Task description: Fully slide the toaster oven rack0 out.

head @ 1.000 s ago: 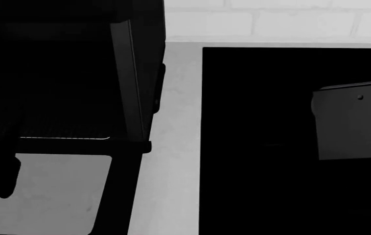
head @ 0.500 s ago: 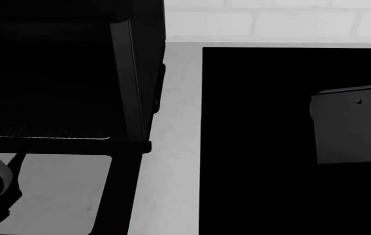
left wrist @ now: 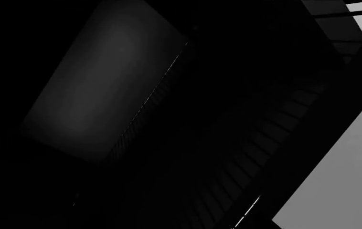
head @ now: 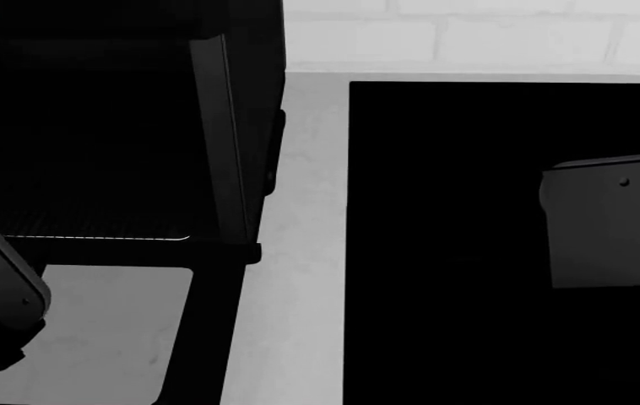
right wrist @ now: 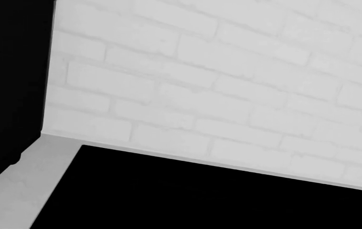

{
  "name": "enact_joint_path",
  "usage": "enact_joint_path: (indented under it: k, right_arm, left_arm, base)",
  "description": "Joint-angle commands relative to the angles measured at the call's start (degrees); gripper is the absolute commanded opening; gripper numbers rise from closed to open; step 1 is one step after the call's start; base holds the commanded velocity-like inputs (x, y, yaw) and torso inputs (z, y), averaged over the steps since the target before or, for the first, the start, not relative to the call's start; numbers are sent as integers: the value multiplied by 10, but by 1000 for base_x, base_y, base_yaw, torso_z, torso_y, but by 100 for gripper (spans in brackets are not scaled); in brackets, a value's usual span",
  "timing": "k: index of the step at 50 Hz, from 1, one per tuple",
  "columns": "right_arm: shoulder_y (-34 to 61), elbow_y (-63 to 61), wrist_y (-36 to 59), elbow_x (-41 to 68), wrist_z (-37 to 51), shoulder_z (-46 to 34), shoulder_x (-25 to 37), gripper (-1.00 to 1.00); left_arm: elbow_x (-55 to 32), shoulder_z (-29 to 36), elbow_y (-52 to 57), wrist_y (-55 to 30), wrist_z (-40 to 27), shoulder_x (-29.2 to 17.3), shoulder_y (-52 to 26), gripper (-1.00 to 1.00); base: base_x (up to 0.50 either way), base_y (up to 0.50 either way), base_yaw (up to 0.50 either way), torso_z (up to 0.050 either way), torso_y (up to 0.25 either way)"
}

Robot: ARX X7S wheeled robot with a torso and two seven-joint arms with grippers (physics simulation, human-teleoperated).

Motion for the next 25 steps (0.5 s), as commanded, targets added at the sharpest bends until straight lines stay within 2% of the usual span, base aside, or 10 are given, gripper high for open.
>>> enact_joint_path:
  k: [1,23,24,25]
  right_arm:
    - [-2,-4,-1,10,7,4,2,100]
    - [4,11,-19,6,9,-11,13,100]
    - [4,11,-20,6,8,-12,14,100]
    - [4,12,-22,5,8,-14,14,100]
  left_arm:
    - [24,39,-66,44,3,20,0,100]
    - [45,69,-193,110,14,56,-9,100]
    - [44,67,-190,109,13,55,-9,-100]
    - [40,64,-184,103,14,54,-8,-100]
  base:
    - [0,0,0,0,0]
    - [3,0,-1,-1,0]
    - [0,0,0,0,0]
    - [0,0,0,0,0]
